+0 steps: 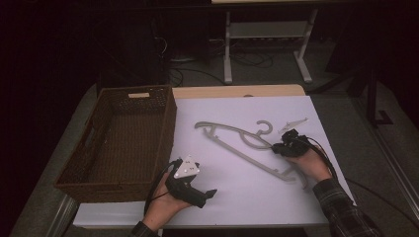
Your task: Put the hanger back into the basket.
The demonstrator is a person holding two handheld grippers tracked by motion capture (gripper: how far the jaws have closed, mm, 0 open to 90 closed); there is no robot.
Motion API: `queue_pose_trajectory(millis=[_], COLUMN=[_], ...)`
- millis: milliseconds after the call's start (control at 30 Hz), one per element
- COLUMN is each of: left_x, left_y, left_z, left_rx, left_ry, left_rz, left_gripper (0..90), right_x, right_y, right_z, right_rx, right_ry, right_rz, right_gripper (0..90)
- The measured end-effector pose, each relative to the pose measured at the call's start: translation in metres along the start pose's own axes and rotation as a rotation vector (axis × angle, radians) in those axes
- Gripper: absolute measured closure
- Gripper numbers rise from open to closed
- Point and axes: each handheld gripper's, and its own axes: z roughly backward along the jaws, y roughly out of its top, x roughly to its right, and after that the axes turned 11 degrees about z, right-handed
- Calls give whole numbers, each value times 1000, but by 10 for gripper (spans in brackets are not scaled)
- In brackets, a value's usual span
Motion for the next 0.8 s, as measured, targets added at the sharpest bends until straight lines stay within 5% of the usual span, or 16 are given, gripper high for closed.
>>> queue_pose_trajectory(millis=[267, 433, 633, 800], left_x=[1, 0, 0, 0], left_y=[0, 0, 0, 0], left_z=[0, 0, 0, 0], left_rx=[-2, -1, -2, 0], left_ry=[-2, -1, -2, 1], left_rz=[-5, -6, -3, 0], left_gripper=[0, 0, 0, 0], right_x=[-24, -33, -28, -36], right_y=[11, 15, 12, 4], right_z=[-5, -8, 9, 36], right_rx=[26, 38, 85, 90], right_ry=[104, 143, 139, 139], right_rz=[138, 180, 121, 95], right_gripper=[805, 804, 708, 793])
